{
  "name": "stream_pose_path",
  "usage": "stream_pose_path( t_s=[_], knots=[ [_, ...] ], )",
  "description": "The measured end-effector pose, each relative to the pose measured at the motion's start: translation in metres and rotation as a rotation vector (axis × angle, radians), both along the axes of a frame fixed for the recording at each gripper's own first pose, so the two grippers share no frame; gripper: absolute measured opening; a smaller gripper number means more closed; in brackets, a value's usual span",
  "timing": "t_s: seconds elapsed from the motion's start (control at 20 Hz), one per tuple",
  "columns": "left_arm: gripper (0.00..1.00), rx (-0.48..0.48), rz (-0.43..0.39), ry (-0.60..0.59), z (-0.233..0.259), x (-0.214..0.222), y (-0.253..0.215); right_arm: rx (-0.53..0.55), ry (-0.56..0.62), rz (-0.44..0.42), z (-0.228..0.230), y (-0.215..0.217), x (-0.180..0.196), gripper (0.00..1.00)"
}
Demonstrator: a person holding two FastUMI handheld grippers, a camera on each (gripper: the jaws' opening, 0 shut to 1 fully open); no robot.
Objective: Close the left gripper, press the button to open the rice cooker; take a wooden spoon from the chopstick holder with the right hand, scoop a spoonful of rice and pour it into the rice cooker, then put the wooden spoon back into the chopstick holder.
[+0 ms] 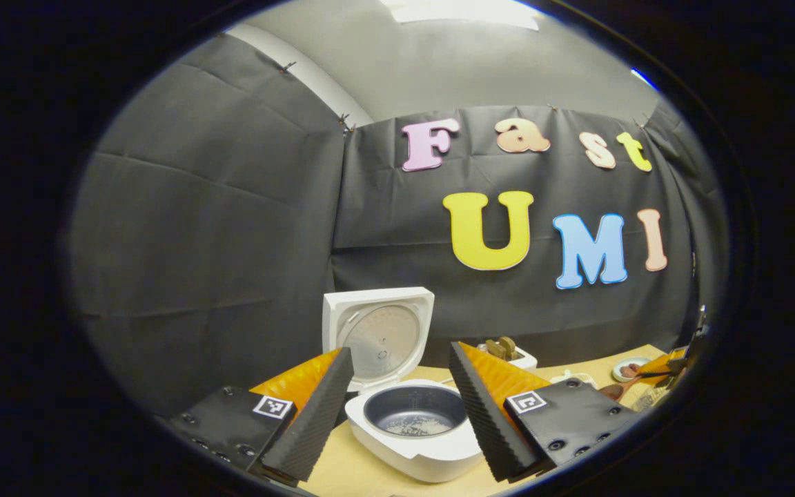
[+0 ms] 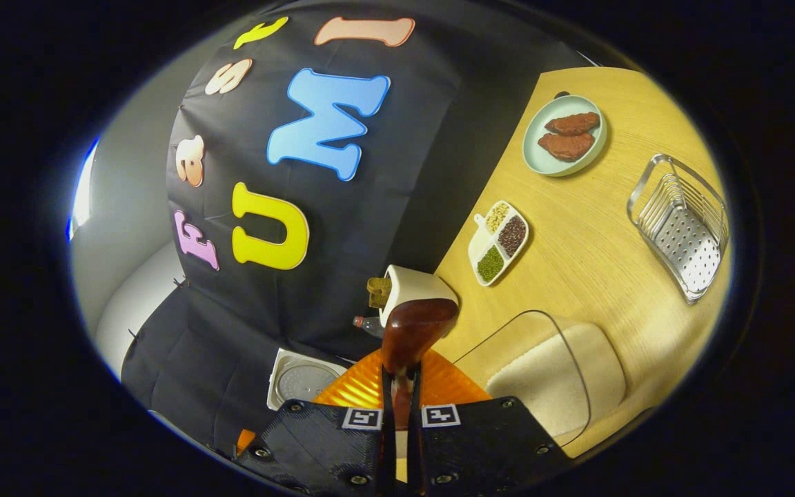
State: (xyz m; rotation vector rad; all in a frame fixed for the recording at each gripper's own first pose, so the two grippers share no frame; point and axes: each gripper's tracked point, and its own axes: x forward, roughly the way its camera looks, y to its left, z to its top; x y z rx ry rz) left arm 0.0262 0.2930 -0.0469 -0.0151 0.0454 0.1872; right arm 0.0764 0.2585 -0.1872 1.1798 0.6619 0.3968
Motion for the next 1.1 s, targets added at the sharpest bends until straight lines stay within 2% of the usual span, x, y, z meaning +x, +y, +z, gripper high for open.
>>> stream_pose_path(
  t_s=[0.65, 1.1],
  knots=[
    [0.97, -0.032, 0.069, 0.036, -0.025, -0.010, 0.041, 0.055, -0.181, 0.197, 0.096, 0.130, 0.032, 0.06],
    [0.98, -0.038, 0.133, 0.069, -0.041, -0.034, 0.064, 0.027, -0.248, 0.318, 0.111, 0.222, 0.034, 0.06]
  ],
)
